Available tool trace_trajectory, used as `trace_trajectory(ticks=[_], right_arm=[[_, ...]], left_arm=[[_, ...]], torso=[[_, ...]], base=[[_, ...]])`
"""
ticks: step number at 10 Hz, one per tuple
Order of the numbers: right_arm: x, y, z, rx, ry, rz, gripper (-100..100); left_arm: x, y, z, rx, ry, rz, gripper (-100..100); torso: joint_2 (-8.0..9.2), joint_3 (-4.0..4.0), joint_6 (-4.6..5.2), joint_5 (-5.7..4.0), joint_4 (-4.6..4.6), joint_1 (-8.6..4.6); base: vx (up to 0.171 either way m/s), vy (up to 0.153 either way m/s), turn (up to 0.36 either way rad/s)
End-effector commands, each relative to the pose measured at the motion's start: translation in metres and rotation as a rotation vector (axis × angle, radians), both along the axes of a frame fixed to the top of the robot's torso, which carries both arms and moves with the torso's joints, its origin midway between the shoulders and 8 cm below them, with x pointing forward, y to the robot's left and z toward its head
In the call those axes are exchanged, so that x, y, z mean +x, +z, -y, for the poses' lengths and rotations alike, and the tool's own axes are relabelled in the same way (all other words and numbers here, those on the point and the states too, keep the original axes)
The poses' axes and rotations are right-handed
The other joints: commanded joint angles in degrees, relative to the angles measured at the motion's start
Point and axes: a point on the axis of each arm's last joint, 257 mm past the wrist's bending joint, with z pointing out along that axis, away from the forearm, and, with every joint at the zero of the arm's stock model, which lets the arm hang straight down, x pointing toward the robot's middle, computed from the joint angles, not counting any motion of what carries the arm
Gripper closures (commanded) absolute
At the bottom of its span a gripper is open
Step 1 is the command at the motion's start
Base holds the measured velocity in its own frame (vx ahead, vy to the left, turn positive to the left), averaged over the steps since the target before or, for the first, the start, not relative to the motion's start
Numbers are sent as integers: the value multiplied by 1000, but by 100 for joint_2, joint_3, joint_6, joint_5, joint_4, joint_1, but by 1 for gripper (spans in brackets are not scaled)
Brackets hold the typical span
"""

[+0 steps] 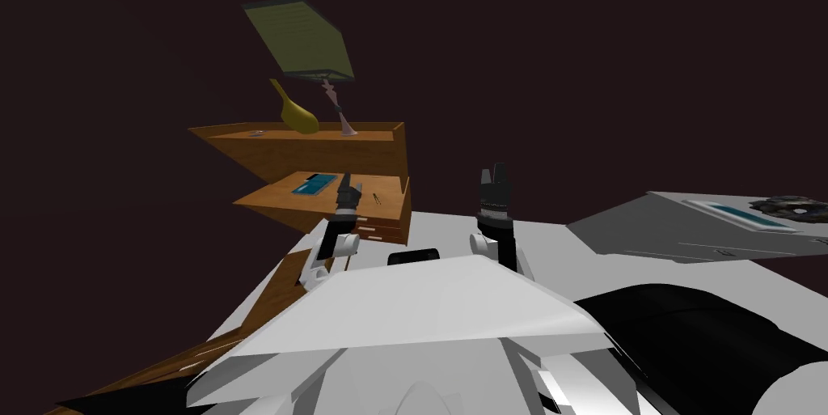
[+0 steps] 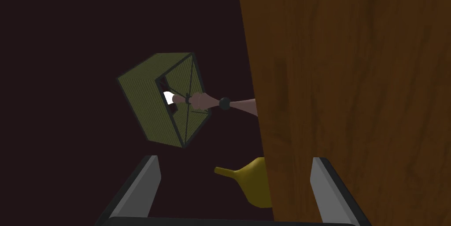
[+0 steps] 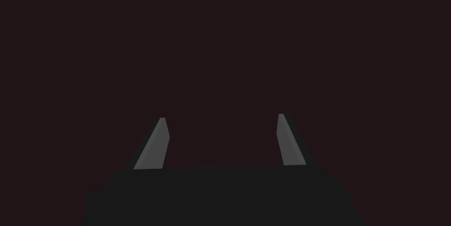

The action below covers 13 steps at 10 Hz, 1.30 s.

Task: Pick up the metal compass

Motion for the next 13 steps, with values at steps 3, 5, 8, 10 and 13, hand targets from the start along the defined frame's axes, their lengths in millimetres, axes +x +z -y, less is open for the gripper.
trace_trajectory(ticks=[3,5,8,10,13], right_arm=[[0,0,0,0,0,0,0],[0,0,0,0,0,0,0],[0,0,0,0,0,0,0],[0,0,0,0,0,0,0],[0,0,0,0,0,0,0]], left_arm=[[17,-29,0,-2,5,-94,-100],[29,-50,0,-4,8,-162,-100],[35,-61,1,-6,10,-198,-100],[46,-82,2,-13,14,-266,-100],[57,-102,5,-23,17,-333,-100]], torso=[[1,1,0,0,0,0],[0,0,0,0,0,2],[0,0,0,0,0,-1],[1,1,0,0,0,-2],[1,1,-1,0,0,1]], base=[[0,17,-19],[1,26,-28],[1,14,-12],[0,19,-23],[1,22,-19]])
